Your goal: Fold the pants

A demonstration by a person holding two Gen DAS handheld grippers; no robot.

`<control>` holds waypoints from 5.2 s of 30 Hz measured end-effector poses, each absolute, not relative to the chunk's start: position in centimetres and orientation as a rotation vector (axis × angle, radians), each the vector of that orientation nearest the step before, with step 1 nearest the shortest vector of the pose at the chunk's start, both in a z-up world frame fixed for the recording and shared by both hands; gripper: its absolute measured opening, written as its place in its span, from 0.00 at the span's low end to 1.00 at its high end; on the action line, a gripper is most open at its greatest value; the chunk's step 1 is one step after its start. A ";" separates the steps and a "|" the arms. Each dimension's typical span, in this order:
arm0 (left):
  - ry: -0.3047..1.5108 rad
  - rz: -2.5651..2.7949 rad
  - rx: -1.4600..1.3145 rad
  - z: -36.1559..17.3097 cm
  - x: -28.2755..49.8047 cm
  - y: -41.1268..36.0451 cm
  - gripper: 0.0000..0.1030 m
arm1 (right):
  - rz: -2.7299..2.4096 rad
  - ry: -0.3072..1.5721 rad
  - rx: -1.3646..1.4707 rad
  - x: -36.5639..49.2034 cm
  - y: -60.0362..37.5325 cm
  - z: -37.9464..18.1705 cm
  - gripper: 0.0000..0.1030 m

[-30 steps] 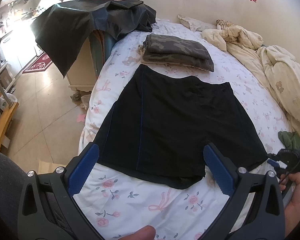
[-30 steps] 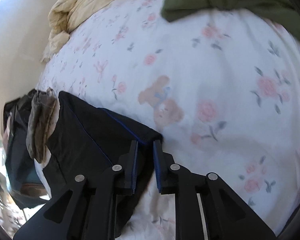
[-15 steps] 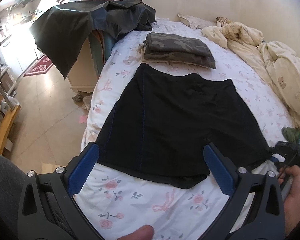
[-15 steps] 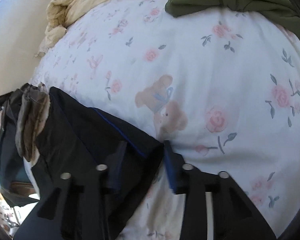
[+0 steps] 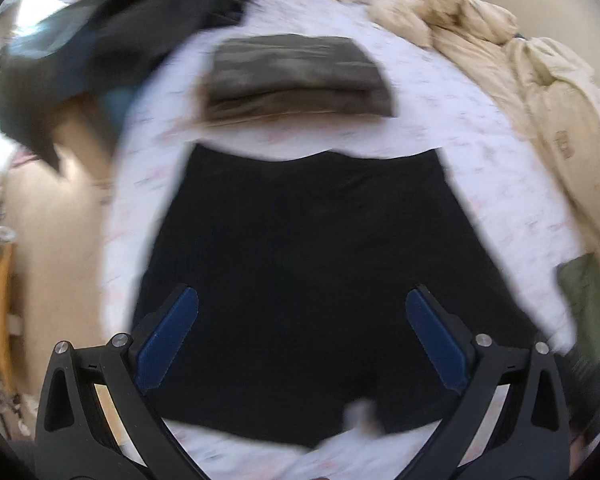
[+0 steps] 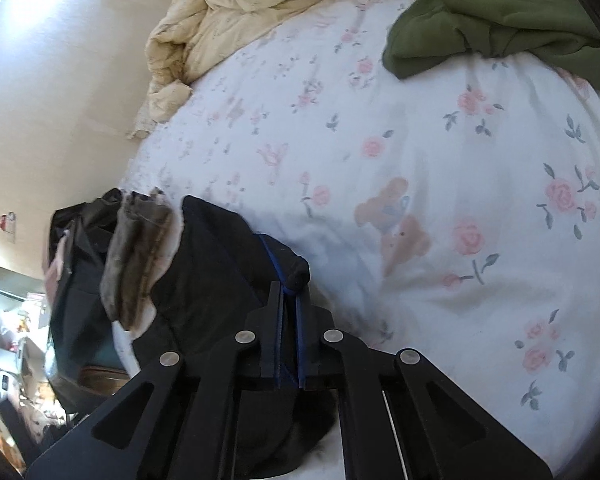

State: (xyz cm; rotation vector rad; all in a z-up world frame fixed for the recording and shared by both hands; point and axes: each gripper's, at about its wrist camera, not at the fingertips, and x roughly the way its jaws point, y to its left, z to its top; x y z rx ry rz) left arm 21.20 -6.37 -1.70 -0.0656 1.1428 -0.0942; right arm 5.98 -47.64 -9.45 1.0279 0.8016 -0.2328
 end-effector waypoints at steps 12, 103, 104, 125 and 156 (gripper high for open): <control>1.328 -0.237 0.149 -9.3 37.1 -27.4 0.79 | -0.151 0.823 1.108 6.2 -48.2 -9.3 0.03; 1.424 -0.204 0.139 -12.3 41.7 6.0 0.02 | 0.814 1.159 0.261 11.2 -6.0 -8.0 0.01; 1.420 -0.202 0.128 -12.2 41.6 6.3 0.02 | 0.818 1.161 0.259 11.2 -5.9 -8.1 0.02; 1.244 -0.195 0.033 -6.6 33.7 14.7 0.71 | 0.802 1.182 0.241 11.5 -5.1 -9.3 0.02; 1.425 -0.321 -0.014 -13.8 20.7 12.7 0.10 | 0.391 1.147 0.397 8.0 -23.8 -8.7 0.25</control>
